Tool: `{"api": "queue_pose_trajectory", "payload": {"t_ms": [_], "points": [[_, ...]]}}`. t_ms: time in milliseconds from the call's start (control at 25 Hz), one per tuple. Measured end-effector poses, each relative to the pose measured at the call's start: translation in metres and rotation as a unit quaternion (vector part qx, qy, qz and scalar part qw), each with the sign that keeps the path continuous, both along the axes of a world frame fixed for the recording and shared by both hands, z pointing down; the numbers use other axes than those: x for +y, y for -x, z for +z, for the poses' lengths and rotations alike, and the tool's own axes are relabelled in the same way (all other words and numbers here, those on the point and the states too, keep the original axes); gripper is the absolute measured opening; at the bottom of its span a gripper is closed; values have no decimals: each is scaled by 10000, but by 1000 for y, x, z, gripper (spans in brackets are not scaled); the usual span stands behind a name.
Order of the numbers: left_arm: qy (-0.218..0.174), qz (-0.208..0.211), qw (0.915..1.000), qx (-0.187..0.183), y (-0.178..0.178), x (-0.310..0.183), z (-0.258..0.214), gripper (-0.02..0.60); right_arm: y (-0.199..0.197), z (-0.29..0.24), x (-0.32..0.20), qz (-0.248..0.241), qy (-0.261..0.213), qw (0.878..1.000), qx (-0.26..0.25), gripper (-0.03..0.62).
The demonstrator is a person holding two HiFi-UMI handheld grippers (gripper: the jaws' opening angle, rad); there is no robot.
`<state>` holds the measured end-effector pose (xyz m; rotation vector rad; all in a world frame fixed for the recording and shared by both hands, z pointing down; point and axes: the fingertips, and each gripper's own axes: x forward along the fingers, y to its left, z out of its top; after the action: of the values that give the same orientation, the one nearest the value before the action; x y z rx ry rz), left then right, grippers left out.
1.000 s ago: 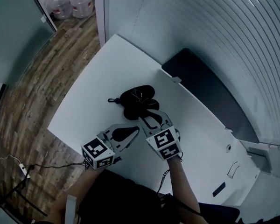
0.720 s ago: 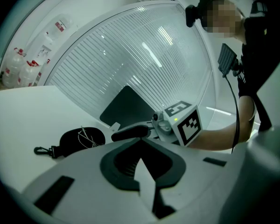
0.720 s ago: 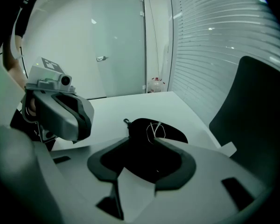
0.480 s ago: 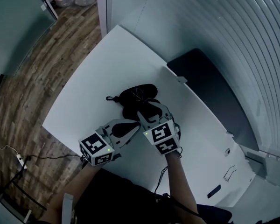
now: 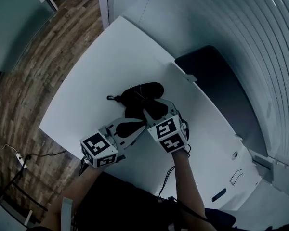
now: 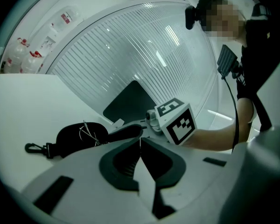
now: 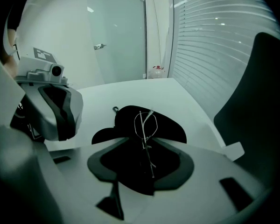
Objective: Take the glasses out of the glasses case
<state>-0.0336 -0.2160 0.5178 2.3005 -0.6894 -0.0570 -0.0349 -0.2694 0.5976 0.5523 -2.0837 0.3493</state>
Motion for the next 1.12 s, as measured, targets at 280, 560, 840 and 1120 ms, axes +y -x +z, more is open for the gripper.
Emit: {"api": "queue_pose_trajectory", "payload": {"t_ms": [280, 560, 840, 1120], "points": [[51, -18, 10000, 35, -2, -5, 2, 6, 0, 8, -1, -171, 234, 9994, 162, 155], [114, -10, 9999, 52, -2, -3, 4, 6, 1, 11, -5, -209, 351, 9990, 204, 143], [139, -36, 9999, 30, 2, -5, 6, 6, 0, 19, -8, -272, 345, 9983, 379, 120], [148, -54, 9999, 12, 5, -5, 7, 6, -1, 22, -12, -503, 32, 9958, 766, 74]]}}
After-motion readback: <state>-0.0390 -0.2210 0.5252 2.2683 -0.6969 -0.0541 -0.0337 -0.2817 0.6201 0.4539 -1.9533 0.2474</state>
